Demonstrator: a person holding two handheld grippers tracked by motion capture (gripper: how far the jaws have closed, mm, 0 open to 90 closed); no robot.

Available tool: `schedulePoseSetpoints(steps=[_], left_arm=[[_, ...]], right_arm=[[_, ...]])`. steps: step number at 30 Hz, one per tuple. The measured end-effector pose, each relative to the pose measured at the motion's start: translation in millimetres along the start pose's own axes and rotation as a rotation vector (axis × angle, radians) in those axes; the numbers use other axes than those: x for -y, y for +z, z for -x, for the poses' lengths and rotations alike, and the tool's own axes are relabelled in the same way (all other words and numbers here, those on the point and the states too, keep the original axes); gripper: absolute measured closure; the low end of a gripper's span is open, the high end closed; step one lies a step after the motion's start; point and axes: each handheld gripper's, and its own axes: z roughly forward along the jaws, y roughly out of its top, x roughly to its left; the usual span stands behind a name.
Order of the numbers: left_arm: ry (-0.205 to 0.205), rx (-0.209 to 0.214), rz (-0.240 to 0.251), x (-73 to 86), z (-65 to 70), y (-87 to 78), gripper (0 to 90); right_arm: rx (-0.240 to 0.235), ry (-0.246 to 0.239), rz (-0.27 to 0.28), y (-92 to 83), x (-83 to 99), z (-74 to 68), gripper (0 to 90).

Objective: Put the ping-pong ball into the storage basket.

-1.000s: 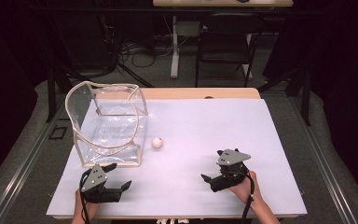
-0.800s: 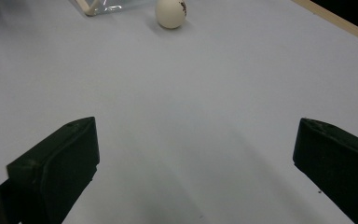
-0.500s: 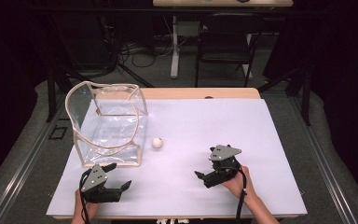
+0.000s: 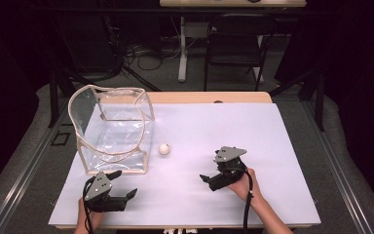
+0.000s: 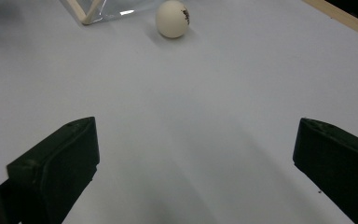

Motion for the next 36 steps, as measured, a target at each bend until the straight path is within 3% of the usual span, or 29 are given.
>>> schedulePoseSetpoints(steps=[19, 36], left_arm=[[0.003, 0.000, 0.000, 0.1, -0.1, 0.0, 16.3], [0.008, -0.001, -0.003, 0.5, -0.7, -0.2, 16.3]], right_arm=[[-0.030, 0.020, -0.004, 18.5, -14.4, 10.1, 0.0], [-0.034, -0.003, -0.022, 35.7, -33.1, 15.5, 0.0]])
